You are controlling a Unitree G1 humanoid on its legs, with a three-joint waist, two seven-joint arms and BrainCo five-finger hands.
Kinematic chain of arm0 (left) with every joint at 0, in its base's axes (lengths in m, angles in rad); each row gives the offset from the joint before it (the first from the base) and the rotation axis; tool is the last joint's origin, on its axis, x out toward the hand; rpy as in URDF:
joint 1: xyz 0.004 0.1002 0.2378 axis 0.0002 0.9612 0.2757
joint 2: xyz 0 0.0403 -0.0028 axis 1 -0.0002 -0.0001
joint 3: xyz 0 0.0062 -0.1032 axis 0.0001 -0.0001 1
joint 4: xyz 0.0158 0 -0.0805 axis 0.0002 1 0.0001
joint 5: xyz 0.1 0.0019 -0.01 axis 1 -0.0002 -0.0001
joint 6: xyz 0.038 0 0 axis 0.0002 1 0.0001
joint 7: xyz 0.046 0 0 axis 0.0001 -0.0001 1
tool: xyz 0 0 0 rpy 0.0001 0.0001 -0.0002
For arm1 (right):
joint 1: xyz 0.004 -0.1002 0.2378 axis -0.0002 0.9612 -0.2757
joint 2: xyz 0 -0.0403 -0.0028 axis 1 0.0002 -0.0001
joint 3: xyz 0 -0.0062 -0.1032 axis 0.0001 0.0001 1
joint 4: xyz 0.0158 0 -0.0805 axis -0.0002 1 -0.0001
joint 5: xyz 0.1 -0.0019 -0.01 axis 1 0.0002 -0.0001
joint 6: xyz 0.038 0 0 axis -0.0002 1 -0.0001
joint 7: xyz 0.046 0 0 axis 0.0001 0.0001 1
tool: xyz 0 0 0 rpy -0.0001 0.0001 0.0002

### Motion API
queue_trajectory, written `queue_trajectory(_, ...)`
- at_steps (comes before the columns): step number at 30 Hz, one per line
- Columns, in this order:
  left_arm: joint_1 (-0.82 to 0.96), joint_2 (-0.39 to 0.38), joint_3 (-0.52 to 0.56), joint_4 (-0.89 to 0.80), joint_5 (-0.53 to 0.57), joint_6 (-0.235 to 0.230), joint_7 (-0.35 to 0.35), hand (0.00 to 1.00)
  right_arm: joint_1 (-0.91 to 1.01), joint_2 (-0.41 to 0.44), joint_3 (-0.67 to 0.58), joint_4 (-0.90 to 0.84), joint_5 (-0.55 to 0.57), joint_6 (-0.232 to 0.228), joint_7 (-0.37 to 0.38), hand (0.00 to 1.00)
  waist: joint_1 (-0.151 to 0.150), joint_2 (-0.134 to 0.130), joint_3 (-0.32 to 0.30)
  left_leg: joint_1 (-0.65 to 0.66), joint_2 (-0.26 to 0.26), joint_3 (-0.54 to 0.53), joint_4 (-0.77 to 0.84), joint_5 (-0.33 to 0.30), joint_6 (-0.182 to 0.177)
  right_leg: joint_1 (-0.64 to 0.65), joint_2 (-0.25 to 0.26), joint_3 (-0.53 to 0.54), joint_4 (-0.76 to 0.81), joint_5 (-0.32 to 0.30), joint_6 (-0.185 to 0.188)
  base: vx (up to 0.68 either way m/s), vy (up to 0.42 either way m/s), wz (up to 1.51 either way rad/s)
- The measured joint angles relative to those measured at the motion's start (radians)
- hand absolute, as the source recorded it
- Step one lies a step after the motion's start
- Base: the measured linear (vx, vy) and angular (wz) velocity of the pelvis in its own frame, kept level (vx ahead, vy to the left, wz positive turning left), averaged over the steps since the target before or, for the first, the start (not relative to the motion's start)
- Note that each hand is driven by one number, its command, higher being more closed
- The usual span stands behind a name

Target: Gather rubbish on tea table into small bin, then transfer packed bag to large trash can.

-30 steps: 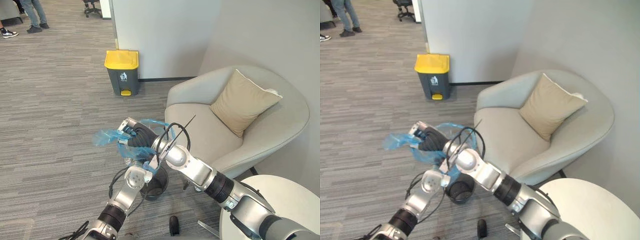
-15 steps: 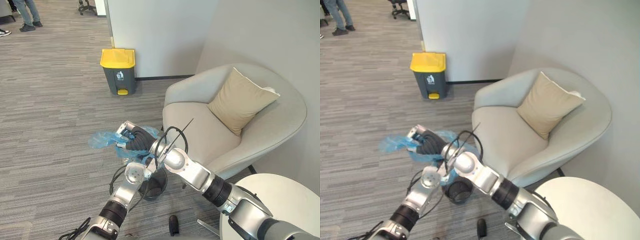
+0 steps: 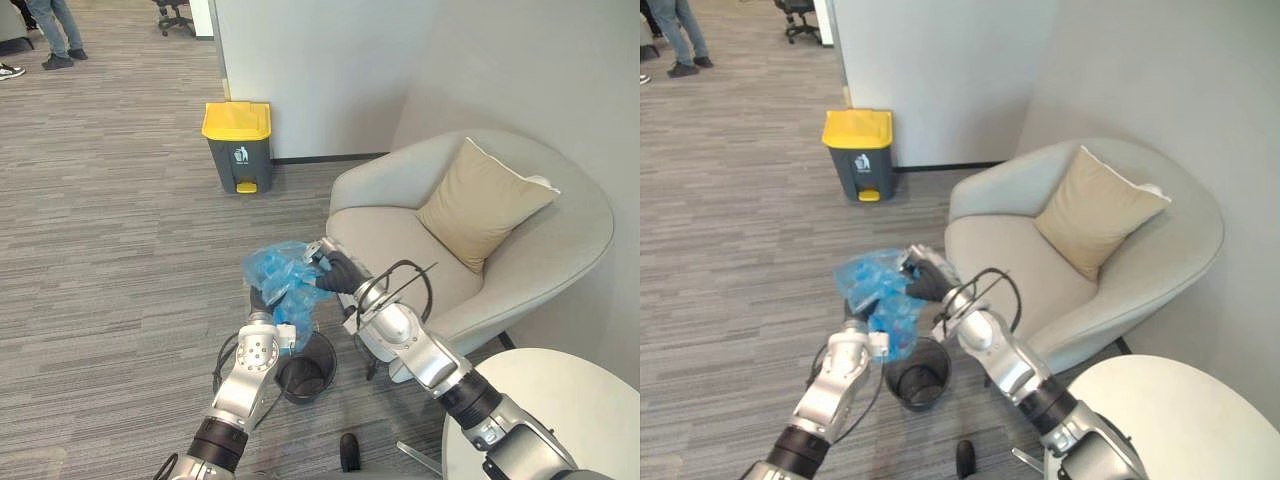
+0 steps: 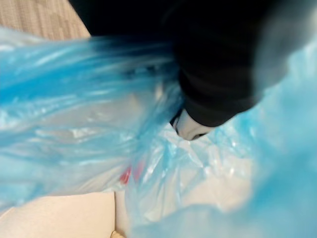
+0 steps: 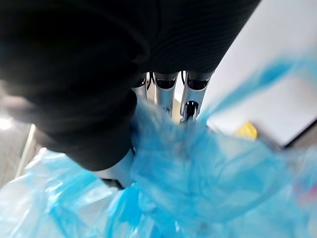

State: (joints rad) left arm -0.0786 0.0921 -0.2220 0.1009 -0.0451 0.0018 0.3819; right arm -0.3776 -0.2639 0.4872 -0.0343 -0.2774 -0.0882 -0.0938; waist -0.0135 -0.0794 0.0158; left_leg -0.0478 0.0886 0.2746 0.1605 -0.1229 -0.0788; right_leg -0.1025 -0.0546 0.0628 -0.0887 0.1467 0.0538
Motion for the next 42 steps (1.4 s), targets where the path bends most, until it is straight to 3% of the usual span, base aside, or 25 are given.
queue_trajectory(8,0.095,-0.04,0.078,-0.06,-0.029,-0.013,-0.015,1.0,0.178,0.108,-0.185,-0.132,-0.009,-0.046,-0.107,0.0,0.007,0.04,-0.018,0.021,-0.003,-0.001,-0.004,-0.01,0.007,0.019,-0.002,-0.001,0.0,-0.012,0.004,0.0,0.0,0.0)
queue_trajectory(10,0.122,-0.047,0.1,-0.06,-0.038,-0.014,-0.017,1.0,0.243,0.137,-0.213,-0.131,0.074,-0.052,-0.097,0.0,0.007,0.045,-0.02,0.021,-0.005,-0.001,-0.005,-0.011,0.007,0.019,-0.005,-0.002,0.0,-0.014,0.005,0.0,0.0,0.0)
queue_trajectory(11,0.142,-0.05,0.121,-0.057,-0.053,-0.016,-0.024,1.0,0.279,0.146,-0.228,-0.118,0.181,-0.059,-0.071,0.0,0.007,0.046,-0.019,0.022,-0.006,-0.002,-0.005,-0.011,0.007,0.02,-0.006,-0.003,0.0,-0.014,0.006,0.0,0.0,0.0)
queue_trajectory(13,0.155,-0.056,0.143,-0.04,-0.061,-0.017,-0.035,1.0,0.308,0.145,-0.242,-0.094,0.242,-0.06,-0.051,0.0,0.008,0.046,-0.019,0.023,-0.007,-0.005,-0.006,-0.011,0.007,0.023,-0.006,-0.006,0.0,-0.014,0.006,-0.01,0.003,0.07)
queue_trajectory(14,0.17,-0.063,0.173,-0.002,-0.066,-0.018,-0.054,1.0,0.349,0.145,-0.269,-0.052,0.328,-0.06,-0.013,0.0,0.008,0.048,-0.019,0.036,-0.008,-0.012,-0.009,-0.011,0.007,0.035,-0.008,-0.012,0.0,-0.014,0.006,-0.03,0.012,0.11)
queue_trajectory(17,0.193,-0.062,0.208,0.065,-0.074,-0.018,-0.067,1.0,0.404,0.145,-0.308,0.037,0.406,-0.055,0.019,0.0,0.01,0.049,-0.018,0.044,-0.011,-0.014,-0.017,-0.01,0.008,0.043,-0.012,-0.022,0.0,-0.015,0.006,-0.02,0.008,0.04)
queue_trajectory(24,0.218,-0.056,0.299,0.328,-0.116,-0.016,-0.125,1.0,0.463,0.171,-0.447,0.408,0.436,0.011,0.04,0.0,0.012,0.056,-0.012,0.06,-0.021,-0.025,-0.055,0.004,0.01,0.048,-0.019,-0.036,-0.007,-0.018,0.011,-0.02,0.004,0.05)
queue_trajectory(32,0.233,-0.056,0.363,0.588,-0.118,-0.004,-0.172,1.0,0.457,0.183,-0.492,0.738,0.435,0.052,0.042,0.0,0.017,0.06,0.01,0.103,-0.028,-0.026,-0.094,0.018,0.01,0.069,-0.021,-0.042,-0.008,-0.026,0.016,0.0,0.0,0.0)
queue_trajectory(37,0.244,-0.055,0.4,0.703,-0.117,0.003,-0.176,1.0,0.452,0.184,-0.514,0.853,0.43,0.063,0.045,0.0,0.019,0.053,0.018,0.113,-0.036,-0.028,-0.111,0.024,0.014,0.071,-0.028,-0.046,-0.008,-0.029,0.02,0.0,0.0,0.01)
queue_trajectory(42,0.258,-0.053,0.402,0.75,-0.114,0.005,-0.19,1.0,0.427,0.183,-0.533,0.919,0.357,0.061,0.03,0.0,0.022,0.051,0.023,0.119,-0.043,-0.019,-0.118,0.023,0.014,0.07,-0.033,-0.034,-0.008,-0.033,0.023,-0.01,0.002,-0.05)
